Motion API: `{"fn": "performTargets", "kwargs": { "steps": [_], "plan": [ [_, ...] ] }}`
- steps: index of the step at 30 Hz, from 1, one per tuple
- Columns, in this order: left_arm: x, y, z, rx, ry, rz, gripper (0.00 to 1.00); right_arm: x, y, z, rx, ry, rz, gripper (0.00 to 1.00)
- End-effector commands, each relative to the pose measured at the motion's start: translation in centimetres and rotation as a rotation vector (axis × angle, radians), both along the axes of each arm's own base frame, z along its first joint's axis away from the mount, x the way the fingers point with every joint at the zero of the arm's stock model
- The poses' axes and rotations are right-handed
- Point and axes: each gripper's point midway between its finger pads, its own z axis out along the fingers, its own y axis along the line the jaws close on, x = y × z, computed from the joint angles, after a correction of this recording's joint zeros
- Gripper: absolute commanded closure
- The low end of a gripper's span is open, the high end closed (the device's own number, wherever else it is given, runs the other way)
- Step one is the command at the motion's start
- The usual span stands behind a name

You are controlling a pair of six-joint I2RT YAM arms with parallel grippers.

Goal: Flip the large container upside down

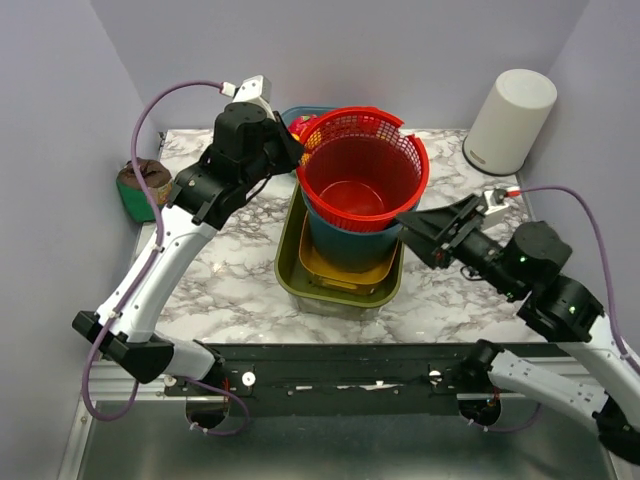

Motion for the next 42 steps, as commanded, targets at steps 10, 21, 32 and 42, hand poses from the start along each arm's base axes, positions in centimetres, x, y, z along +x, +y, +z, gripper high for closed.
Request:
{"fn": "performTargets", "kwargs": {
  "steps": [10,21,32,42],
  "plan": [
    [-1.8,3.9,2.4,-0.048,-0.126,0.100,1.00,1.4,7.8,-1.0,0.073,0.067,-0.264,0.27],
    [-3.2,4.6,1.4,-0.045,-0.157,0.082,1.00,3.8,9.9,-1.2,0.175,0.121,-0.402,0.26],
    [-3.4,4.6,1.0,-0.051,-0.167,0.072,1.00,3.7,11.1,-2.7,0.173,0.193,-0.465,0.30],
    [-4.3,4.0,1.1,-0.065,-0.220,0.010,1.00,4.4,11.2,-5.4,0.190,0.302,-0.553,0.33]
  ]
}}
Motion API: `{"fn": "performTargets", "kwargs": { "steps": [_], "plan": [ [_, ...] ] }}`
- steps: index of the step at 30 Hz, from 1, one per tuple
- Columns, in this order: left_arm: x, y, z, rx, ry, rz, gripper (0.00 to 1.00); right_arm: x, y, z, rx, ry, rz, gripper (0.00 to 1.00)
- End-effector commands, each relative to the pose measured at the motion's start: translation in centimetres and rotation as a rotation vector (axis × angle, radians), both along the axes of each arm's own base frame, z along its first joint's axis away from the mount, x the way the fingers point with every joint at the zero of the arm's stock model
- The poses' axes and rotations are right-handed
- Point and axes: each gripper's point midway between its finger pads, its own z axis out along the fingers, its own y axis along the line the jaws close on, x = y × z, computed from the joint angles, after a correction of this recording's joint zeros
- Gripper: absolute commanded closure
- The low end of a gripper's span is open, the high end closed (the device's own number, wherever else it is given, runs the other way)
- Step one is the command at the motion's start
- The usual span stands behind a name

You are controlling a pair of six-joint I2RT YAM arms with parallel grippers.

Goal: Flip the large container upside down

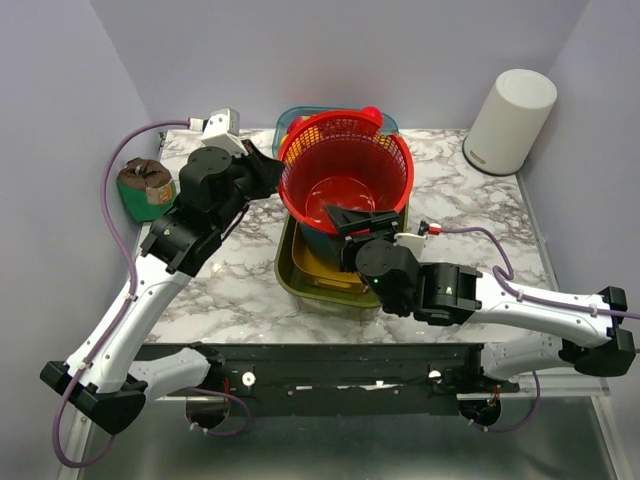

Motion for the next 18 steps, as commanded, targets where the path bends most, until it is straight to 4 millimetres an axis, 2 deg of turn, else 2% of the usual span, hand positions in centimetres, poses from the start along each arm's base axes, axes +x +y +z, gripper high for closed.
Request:
{"fn": "performTargets", "kwargs": {
  "steps": [1,7,11,13,14,15,18],
  "plan": [
    [-0.7,0.0,1.8,-0.002,-0.086,-0.037,1.00,1.0,-0.9,-1.3,0.060,0.059,-0.119,0.33],
    [-1.3,0.0,2.2,0.010,-0.141,-0.068,1.00,1.1,-0.9,-1.7,0.063,0.070,-0.134,0.35],
    [-1.7,-0.1,2.4,0.011,-0.157,-0.087,1.00,1.3,-1.2,-2.0,0.064,0.070,-0.158,0.46],
    [-1.9,-0.3,2.4,0.007,-0.161,-0.105,1.00,1.4,-1.2,-2.2,0.069,0.072,-0.163,0.47],
    [-2.0,-0.4,2.5,0.004,-0.165,-0.109,1.00,1.5,-1.5,-2.1,0.071,0.067,-0.174,0.54],
    [-2.0,-0.4,2.4,0.005,-0.161,-0.111,1.00,1.5,-1.5,-2.0,0.071,0.065,-0.175,0.57],
    [-2.3,-0.6,2.6,0.002,-0.169,-0.129,1.00,1.5,-1.6,-2.0,0.061,0.059,-0.179,0.59]
  ]
}}
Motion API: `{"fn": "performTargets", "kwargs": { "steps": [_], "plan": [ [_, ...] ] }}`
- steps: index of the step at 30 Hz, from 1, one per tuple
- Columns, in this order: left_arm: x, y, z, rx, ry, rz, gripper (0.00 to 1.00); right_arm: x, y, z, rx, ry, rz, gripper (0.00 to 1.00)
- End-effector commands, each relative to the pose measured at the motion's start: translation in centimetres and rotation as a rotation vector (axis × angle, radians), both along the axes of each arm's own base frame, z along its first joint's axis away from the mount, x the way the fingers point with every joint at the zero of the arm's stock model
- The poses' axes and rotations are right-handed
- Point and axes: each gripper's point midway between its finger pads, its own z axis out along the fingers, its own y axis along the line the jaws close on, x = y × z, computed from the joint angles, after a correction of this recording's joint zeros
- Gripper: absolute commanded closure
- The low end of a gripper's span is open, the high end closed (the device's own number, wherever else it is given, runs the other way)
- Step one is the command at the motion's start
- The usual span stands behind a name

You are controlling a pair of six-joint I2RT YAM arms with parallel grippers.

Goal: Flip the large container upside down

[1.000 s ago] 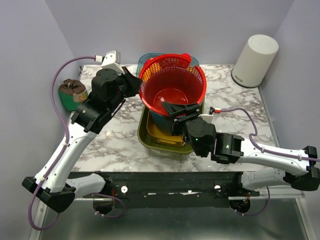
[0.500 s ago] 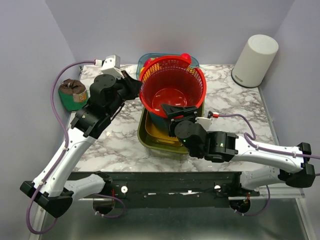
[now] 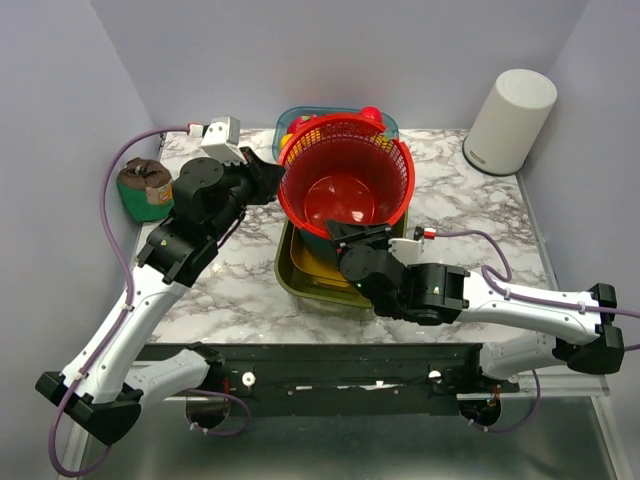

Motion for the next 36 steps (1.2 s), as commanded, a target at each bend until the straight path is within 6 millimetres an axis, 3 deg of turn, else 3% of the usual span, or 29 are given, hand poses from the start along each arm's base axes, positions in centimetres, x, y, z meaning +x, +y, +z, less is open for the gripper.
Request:
{"fn": "performTargets", "kwargs": {
  "steps": [1,4,5,9,10,13,14,16,18,20,22,23,26,32,36],
  "plan": [
    [-1.2,-0.4,2.6,-0.021,-0.092,-0.064,1.00,1.2,-1.7,1.5,0.186,0.003,-0.152,0.60],
    [-1.4,-0.3,2.8,-0.026,-0.096,-0.065,1.00,1.2,-1.6,1.5,0.192,0.006,-0.152,0.69],
    [-1.4,-0.3,2.9,-0.021,-0.101,-0.070,1.00,1.2,-1.6,1.5,0.190,0.005,-0.150,0.81],
    [-1.6,-0.2,3.1,-0.020,-0.105,-0.072,1.00,1.1,-1.6,1.8,0.180,0.000,-0.142,0.99],
    [-1.7,-0.2,3.0,-0.020,-0.105,-0.072,1.00,1.1,-1.6,2.0,0.172,-0.005,-0.135,0.99],
    [-1.8,-0.3,3.3,-0.021,-0.115,-0.079,0.78,1.1,-1.4,2.2,0.143,-0.020,-0.118,0.99],
    [-1.8,-0.2,3.4,-0.021,-0.118,-0.079,0.63,1.0,-1.4,3.0,0.152,-0.035,-0.108,0.99],
    [-1.9,-0.2,3.6,-0.019,-0.124,-0.078,0.53,0.9,-1.2,3.4,0.080,-0.076,-0.079,0.99],
    [-1.9,0.1,4.0,-0.023,-0.131,-0.069,0.36,0.9,-1.2,4.6,0.078,-0.114,-0.067,0.99],
    [-2.1,0.2,4.7,-0.028,-0.143,-0.068,0.25,0.9,-1.1,5.6,0.022,-0.167,-0.048,0.99],
    [-2.3,0.6,5.4,-0.031,-0.155,-0.059,0.22,0.9,-1.2,5.7,-0.018,-0.187,-0.038,0.99],
    [-2.5,0.8,5.8,-0.037,-0.163,-0.051,0.13,0.9,-1.3,6.1,-0.020,-0.198,-0.039,0.99],
    [-3.1,2.3,7.2,-0.054,-0.199,0.002,0.01,0.9,-1.3,7.3,-0.066,-0.249,-0.022,0.99],
    [-4.8,7.1,9.4,-0.091,-0.265,0.183,0.01,0.9,-2.5,9.2,-0.147,-0.315,-0.034,0.99],
    [-5.6,9.3,10.0,-0.087,-0.290,0.269,0.01,0.6,-3.8,11.8,-0.122,-0.370,-0.041,0.99]
  ]
}}
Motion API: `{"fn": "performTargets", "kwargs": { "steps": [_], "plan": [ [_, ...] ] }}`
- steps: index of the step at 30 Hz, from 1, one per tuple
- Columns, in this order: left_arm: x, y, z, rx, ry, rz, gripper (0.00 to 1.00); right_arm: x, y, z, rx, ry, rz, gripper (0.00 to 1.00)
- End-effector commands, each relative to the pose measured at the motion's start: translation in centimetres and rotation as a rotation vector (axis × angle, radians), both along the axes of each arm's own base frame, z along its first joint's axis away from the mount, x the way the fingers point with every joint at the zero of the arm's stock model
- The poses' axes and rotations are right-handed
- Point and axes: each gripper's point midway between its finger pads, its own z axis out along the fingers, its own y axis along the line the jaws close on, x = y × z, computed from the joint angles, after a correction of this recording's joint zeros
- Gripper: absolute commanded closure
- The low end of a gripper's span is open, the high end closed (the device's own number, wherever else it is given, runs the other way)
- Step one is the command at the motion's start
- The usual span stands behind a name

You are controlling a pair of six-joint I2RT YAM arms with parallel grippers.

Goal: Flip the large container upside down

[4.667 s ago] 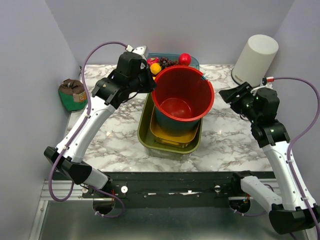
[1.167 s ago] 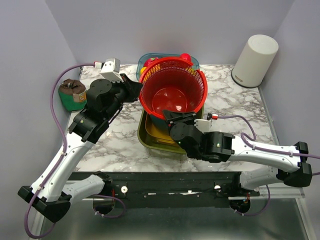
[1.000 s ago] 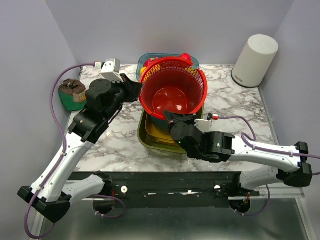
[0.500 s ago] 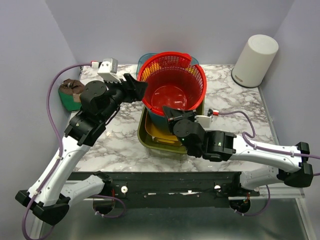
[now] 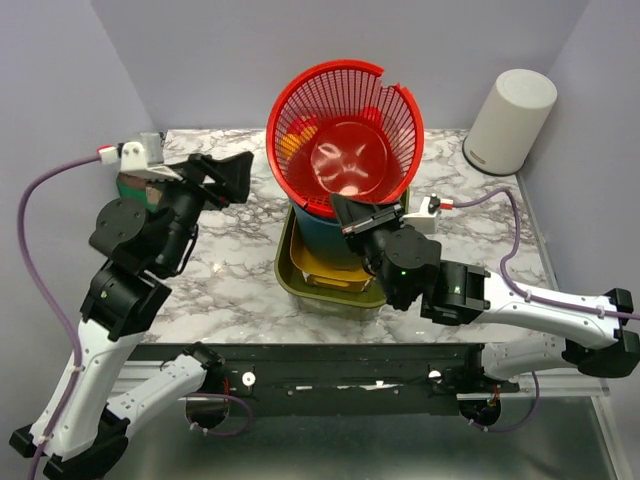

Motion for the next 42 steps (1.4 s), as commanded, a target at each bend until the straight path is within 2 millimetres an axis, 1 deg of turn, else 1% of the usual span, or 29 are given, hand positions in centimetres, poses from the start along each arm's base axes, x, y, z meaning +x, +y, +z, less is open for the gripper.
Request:
{"fn": "performTargets", "kwargs": {
  "steps": [1,5,6,8,9,11,12,14,15,16,17,19,20,21,22,24,26,30,31,34,35,37,38,39,41,42],
  "plan": [
    [-0.8,4.1,1.5,-0.018,-0.036,0.175,0.01,0.1,-3.4,4.6,0.020,-0.104,-0.076,0.99],
    [-0.6,4.8,1.1,-0.014,-0.016,0.219,0.01,-0.4,-5.1,6.7,0.102,-0.121,-0.063,0.99],
    [-0.4,4.9,0.6,-0.008,0.008,0.227,0.01,-0.7,-5.9,7.4,0.119,-0.128,-0.061,0.99],
    [0.1,4.9,0.1,-0.007,0.034,0.243,0.01,-0.8,-6.5,7.7,0.118,-0.134,-0.065,0.99],
    [0.3,4.7,-0.1,-0.005,0.042,0.240,0.01,-0.7,-7.3,7.9,0.118,-0.136,-0.094,0.99],
    [0.6,4.3,-0.5,-0.005,0.058,0.231,0.01,-0.5,-8.5,8.0,0.058,-0.154,-0.131,0.99],
    [0.7,4.1,-0.6,-0.005,0.060,0.221,0.01,-0.2,-9.5,8.0,0.046,-0.146,-0.184,0.99],
    [1.1,3.5,-0.8,-0.005,0.073,0.208,0.01,0.0,-10.3,7.7,-0.059,-0.157,-0.230,0.99],
    [1.2,3.2,-0.9,-0.005,0.078,0.197,0.01,0.3,-11.5,7.9,-0.071,-0.145,-0.290,0.99],
    [1.3,3.0,-1.0,-0.002,0.083,0.191,0.01,0.5,-11.9,7.6,-0.182,-0.155,-0.313,0.99],
    [1.4,2.8,-1.1,-0.001,0.085,0.185,0.01,0.9,-12.5,7.6,-0.217,-0.156,-0.342,0.99],
    [1.7,2.4,-1.4,0.004,0.097,0.175,0.01,1.5,-12.7,7.5,-0.268,-0.187,-0.340,0.99],
    [1.8,2.3,-1.6,0.005,0.100,0.172,0.01,2.1,-13.8,7.8,-0.268,-0.205,-0.357,0.99],
    [1.8,2.2,-1.7,0.004,0.103,0.167,0.01,2.3,-13.6,7.2,-0.277,-0.225,-0.336,0.99],
    [2.0,2.0,-1.9,0.007,0.108,0.163,0.01,2.4,-14.0,7.3,-0.270,-0.234,-0.336,0.99],
    [2.1,1.9,-2.3,0.010,0.117,0.160,0.01,2.6,-15.6,7.3,-0.271,-0.224,-0.378,0.99],
    [2.3,1.6,-2.5,0.015,0.123,0.155,0.01,2.8,-16.7,7.5,-0.321,-0.225,-0.414,0.99],
    [2.7,1.1,-2.9,0.021,0.135,0.140,0.01,3.5,-17.9,7.5,-0.410,-0.247,-0.443,0.99],
    [2.7,1.0,-2.9,0.021,0.135,0.135,0.01,3.6,-18.1,7.2,-0.468,-0.248,-0.453,0.99],
    [2.9,0.7,-3.2,0.022,0.145,0.128,0.01,4.2,-19.4,6.7,-0.554,-0.256,-0.493,0.99],
    [2.9,0.6,-3.3,0.023,0.148,0.123,0.01,4.5,-19.9,6.1,-0.584,-0.252,-0.511,0.99],
    [2.9,0.6,-3.3,0.022,0.148,0.124,0.01,4.7,-20.5,5.9,-0.627,-0.270,-0.519,0.99],
    [2.9,0.7,-3.4,0.022,0.148,0.126,0.01,4.8,-21.3,5.9,-0.651,-0.275,-0.536,0.99],
    [2.9,0.6,-3.5,0.023,0.149,0.126,0.01,5.0,-21.4,5.9,-0.671,-0.286,-0.543,0.99],
    [3.0,0.6,-3.6,0.029,0.150,0.128,0.01,5.5,-22.2,5.5,-0.746,-0.281,-0.578,0.99],
    [3.1,0.5,-3.8,0.030,0.153,0.126,0.01,5.7,-22.1,5.3,-0.757,-0.300,-0.574,0.99]
  ]
}}
